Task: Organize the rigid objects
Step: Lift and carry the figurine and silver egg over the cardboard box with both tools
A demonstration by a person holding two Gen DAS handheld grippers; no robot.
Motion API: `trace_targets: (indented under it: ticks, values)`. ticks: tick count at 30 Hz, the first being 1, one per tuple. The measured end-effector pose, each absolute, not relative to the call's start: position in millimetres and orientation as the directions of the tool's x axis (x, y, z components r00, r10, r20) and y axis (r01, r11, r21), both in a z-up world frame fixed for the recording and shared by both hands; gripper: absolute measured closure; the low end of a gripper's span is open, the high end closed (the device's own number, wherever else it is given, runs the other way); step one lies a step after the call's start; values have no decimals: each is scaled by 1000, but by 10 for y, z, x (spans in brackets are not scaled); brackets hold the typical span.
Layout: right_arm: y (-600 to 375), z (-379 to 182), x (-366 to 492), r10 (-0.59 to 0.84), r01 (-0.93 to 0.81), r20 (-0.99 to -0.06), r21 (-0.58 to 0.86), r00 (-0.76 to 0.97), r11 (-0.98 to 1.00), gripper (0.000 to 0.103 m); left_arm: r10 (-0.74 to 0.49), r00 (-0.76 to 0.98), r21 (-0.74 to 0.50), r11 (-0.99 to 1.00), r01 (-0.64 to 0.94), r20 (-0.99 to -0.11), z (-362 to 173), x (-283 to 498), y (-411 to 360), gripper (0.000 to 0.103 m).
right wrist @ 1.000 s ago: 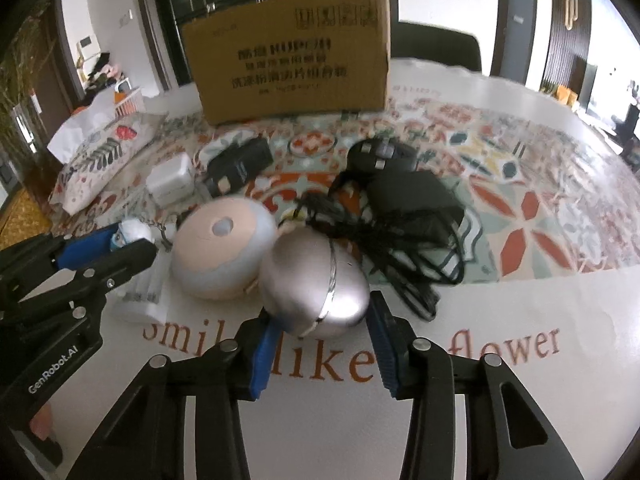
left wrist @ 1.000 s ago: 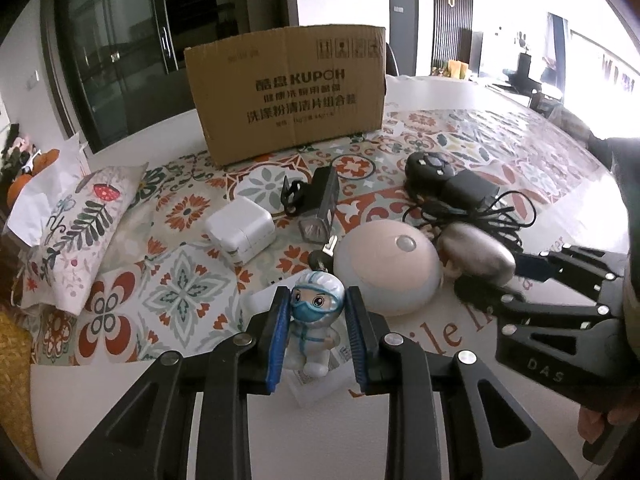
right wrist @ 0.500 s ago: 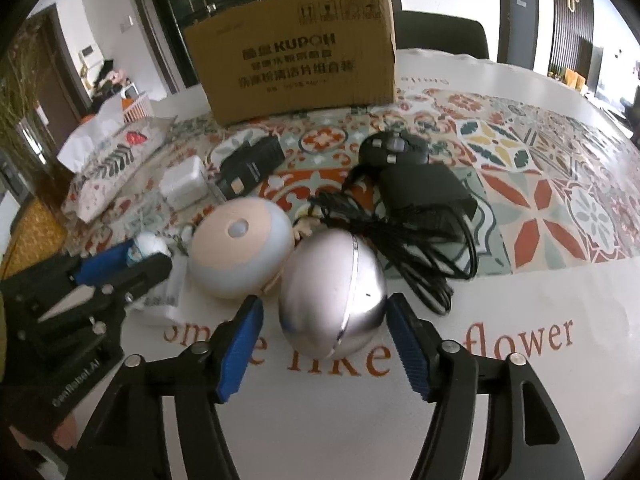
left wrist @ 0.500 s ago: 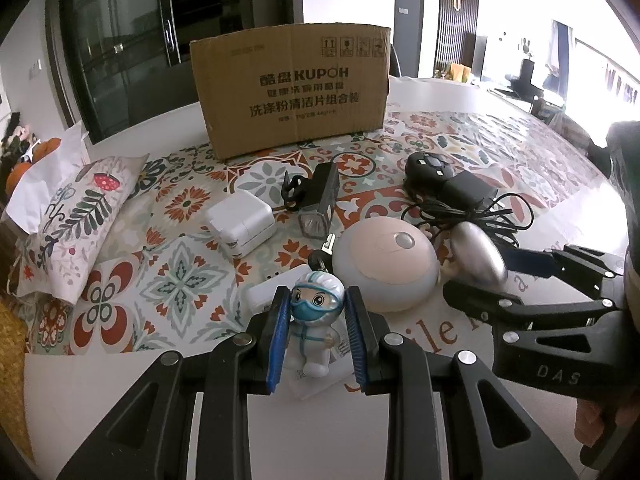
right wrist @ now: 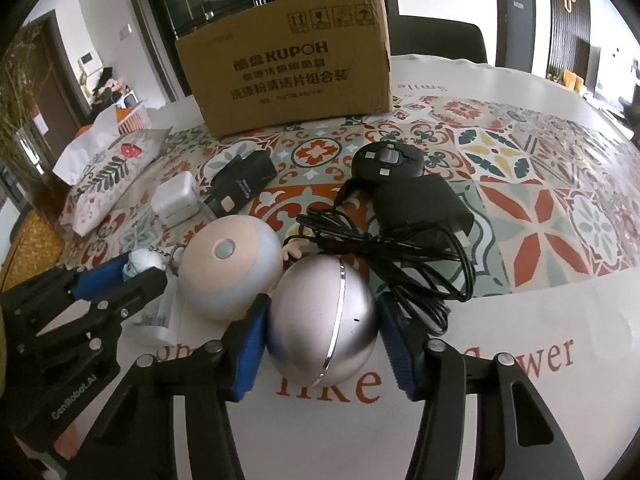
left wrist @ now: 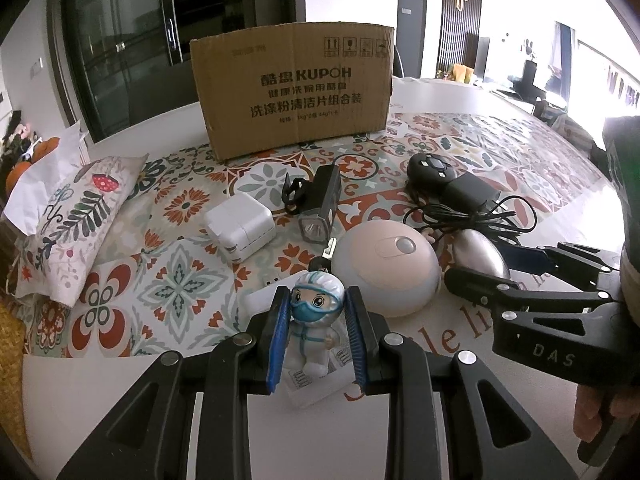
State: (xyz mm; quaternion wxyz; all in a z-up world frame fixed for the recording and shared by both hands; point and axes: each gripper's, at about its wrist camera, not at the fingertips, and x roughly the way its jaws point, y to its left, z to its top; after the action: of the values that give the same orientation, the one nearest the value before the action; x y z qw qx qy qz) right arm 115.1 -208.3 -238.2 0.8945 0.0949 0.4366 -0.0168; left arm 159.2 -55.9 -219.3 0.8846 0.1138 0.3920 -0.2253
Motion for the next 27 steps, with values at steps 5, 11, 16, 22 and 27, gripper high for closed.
trace_targets:
  ticks: [5,11,16,22,27]
  values:
    - [-2075,-2366,1130,45,111,-787,142,616,984,48,-307,593,28,873,487,-744,-2194,1600,-565,75]
    - [-2041,-2282,1075,32,97,-782,118,623,988,48,-304,610,29,880,473,-731,-2121,1550,-562,75]
    - [-2027,-2112,1028,26,90,-766,110,643,990,48,-310,635,28,886,464,-707,-1962,1497,-556,75]
    - [-2033,-1905,1009,23,90,-745,111,667,990,48,-315,666,21,895,445,-676,-1739,1476,-541,75]
    - [-2047,-1691,1005,18,89,-724,109,689,990,48,-311,685,-2,911,412,-658,-1526,1487,-540,75]
